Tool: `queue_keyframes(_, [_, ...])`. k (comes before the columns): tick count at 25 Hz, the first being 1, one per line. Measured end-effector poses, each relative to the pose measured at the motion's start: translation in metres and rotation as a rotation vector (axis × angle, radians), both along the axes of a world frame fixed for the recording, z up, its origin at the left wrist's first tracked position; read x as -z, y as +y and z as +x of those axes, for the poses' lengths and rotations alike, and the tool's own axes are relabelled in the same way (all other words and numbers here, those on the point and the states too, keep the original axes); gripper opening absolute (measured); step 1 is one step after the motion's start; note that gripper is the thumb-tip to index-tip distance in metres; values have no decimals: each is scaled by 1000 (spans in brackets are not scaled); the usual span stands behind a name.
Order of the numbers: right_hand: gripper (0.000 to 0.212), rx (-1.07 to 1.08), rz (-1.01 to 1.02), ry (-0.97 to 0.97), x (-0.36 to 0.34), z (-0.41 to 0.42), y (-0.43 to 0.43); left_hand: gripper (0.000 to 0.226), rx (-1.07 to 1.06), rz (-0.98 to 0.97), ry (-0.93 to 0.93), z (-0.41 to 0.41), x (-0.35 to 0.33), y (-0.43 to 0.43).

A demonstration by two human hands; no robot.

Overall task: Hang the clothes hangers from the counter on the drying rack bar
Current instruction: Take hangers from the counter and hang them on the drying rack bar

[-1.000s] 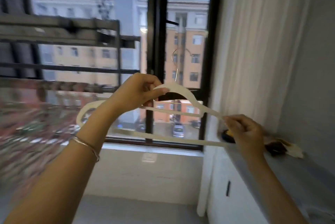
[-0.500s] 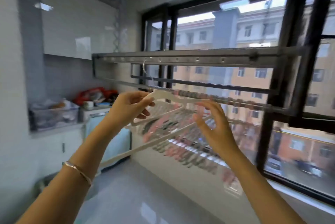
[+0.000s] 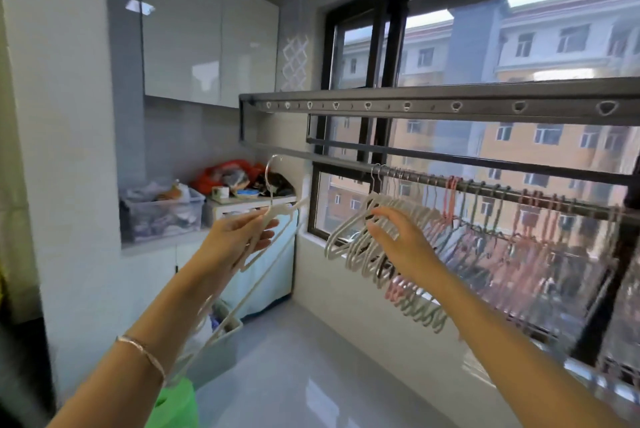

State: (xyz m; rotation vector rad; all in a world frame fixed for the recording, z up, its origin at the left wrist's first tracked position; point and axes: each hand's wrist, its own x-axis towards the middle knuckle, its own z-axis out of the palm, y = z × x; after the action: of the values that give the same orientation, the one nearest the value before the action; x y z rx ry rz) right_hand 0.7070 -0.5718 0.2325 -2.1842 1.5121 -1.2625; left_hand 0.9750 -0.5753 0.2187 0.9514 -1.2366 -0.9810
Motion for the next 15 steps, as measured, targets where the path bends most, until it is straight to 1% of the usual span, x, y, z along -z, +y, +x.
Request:
queue_keyframes(3, [44,27,56,142,0,-3,-50,20,75,55,26,2,7,-48])
queue_keyframes(5, [51,37,120,263,0,-10,-86,24,81,64,-18,-3,9,-80])
queue_keyframes(8, [58,74,160,467,-10,-28,-142,28,87,43,-61,-18,10,-135])
queue_keyframes(13, [60,178,179,609,-6,-52,-208,35,140,55,-48,-53,17,-226])
queue_keyframes(15, [70,227,199,692,0,-55,-226,34,188,41,-32,-72,16,-258])
